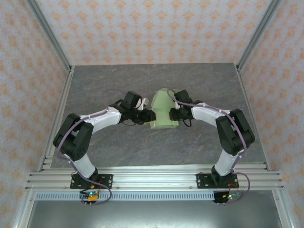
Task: Fold the paper box
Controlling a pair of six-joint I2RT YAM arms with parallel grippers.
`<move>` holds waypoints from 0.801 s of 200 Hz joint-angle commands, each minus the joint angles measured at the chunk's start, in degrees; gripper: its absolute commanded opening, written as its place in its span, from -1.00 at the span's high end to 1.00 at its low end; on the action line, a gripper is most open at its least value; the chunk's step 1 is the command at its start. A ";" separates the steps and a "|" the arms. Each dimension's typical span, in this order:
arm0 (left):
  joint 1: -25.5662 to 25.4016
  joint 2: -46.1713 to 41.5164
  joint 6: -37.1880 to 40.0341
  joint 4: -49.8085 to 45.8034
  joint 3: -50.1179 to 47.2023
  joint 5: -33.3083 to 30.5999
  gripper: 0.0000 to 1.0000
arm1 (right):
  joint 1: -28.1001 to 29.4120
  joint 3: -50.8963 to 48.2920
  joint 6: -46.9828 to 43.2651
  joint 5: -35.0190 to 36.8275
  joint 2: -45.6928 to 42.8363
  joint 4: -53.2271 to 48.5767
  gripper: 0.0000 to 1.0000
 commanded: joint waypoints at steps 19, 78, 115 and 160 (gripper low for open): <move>-0.51 -1.56 1.18 -2.36 1.65 -0.79 0.33 | 2.11 0.94 5.29 8.95 2.18 2.32 0.33; -0.64 -0.91 0.26 -1.24 1.49 -0.78 0.32 | 7.23 -0.79 9.31 29.73 4.94 2.73 0.45; -0.73 -0.49 -0.12 -0.58 1.65 -0.60 0.33 | 9.51 -2.47 12.92 35.10 0.97 3.20 0.47; -0.73 -0.79 -0.14 -0.13 1.15 -0.86 0.33 | 9.51 -5.32 12.63 29.67 -8.59 3.02 0.31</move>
